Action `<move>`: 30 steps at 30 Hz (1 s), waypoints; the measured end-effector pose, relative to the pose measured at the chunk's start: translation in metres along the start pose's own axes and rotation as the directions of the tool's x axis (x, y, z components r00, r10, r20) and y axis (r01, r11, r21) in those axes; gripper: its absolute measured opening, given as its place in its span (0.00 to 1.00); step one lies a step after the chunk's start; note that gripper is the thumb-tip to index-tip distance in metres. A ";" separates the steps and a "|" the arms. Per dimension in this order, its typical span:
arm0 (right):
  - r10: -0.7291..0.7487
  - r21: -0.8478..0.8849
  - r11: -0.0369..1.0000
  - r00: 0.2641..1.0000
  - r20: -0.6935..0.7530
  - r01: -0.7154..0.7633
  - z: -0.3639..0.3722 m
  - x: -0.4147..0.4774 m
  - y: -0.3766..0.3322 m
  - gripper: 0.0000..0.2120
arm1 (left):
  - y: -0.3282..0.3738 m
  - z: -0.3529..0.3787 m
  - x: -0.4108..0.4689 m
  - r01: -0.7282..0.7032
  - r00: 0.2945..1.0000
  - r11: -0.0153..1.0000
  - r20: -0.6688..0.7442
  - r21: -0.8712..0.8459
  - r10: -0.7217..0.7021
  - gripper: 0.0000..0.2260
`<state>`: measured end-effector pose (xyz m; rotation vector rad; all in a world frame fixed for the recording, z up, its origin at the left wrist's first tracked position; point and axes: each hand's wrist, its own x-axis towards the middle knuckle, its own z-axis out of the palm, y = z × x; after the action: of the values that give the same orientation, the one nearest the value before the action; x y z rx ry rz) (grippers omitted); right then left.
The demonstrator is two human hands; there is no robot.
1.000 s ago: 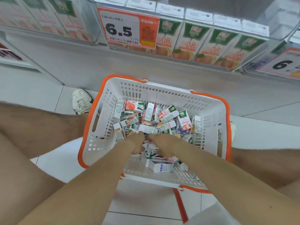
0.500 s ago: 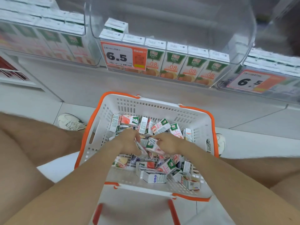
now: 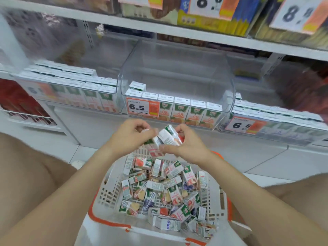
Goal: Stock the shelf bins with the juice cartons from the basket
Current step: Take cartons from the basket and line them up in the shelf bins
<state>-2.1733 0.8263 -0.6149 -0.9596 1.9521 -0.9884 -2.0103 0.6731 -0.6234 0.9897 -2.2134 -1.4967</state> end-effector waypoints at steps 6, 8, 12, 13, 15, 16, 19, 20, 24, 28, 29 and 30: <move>-0.263 -0.007 0.965 0.960 -0.100 0.264 -0.023 -0.005 -0.050 0.21 | 0.061 -0.027 0.002 -0.161 0.949 0.986 -0.265 0.052 0.169 0.25; -0.252 0.042 0.964 0.954 -0.160 0.262 -0.025 -0.002 -0.059 0.21 | 0.076 -0.032 0.002 -0.149 0.959 0.989 -0.242 0.015 0.148 0.28; -0.191 0.088 0.973 0.955 -0.226 0.215 -0.031 0.006 -0.076 0.12 | 0.096 -0.029 -0.001 -0.072 0.992 0.975 -0.113 -0.208 0.049 0.28; -0.165 0.096 0.977 0.957 -0.239 0.193 -0.032 0.009 -0.079 0.11 | 0.098 -0.027 -0.002 -0.045 0.996 0.966 -0.089 -0.253 0.022 0.26; -0.092 0.139 0.981 0.957 -0.274 0.134 -0.033 0.011 -0.084 0.08 | 0.098 -0.022 -0.004 0.031 0.999 0.937 -0.016 -0.347 -0.039 0.24; -0.053 0.174 0.979 0.957 -0.287 0.107 -0.033 0.011 -0.085 0.07 | 0.099 -0.021 -0.005 0.075 0.997 0.915 0.036 -0.396 -0.066 0.23; 0.034 0.271 0.961 0.950 -0.309 0.053 -0.034 0.012 -0.083 0.08 | 0.103 -0.019 -0.006 0.146 0.983 0.861 0.169 -0.487 -0.072 0.20; 0.049 0.304 0.951 0.945 -0.324 0.055 -0.036 0.012 -0.083 0.08 | 0.105 -0.019 -0.006 0.147 0.980 0.852 0.190 -0.503 -0.057 0.18; 0.049 0.424 0.898 0.931 -0.363 0.118 -0.046 0.006 -0.092 0.10 | 0.107 -0.032 -0.007 0.108 0.987 0.860 0.157 -0.499 -0.033 0.14; -0.083 0.302 0.930 0.920 -0.384 0.210 -0.040 0.003 -0.100 0.14 | 0.105 -0.052 -0.008 0.033 0.999 0.922 0.021 -0.386 -0.027 0.11; -0.140 0.245 0.937 0.911 -0.389 0.249 -0.037 0.003 -0.101 0.15 | 0.105 -0.057 -0.007 0.017 1.000 0.933 -0.015 -0.361 -0.024 0.11; -0.206 0.182 0.938 0.897 -0.390 0.295 -0.033 0.004 -0.101 0.15 | 0.103 -0.063 -0.006 -0.001 0.998 0.943 -0.055 -0.333 -0.019 0.10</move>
<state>-2.1744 0.7898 -0.5147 -0.9582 1.9723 -1.6124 -2.0079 0.6560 -0.5037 0.9188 -1.8349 -1.7483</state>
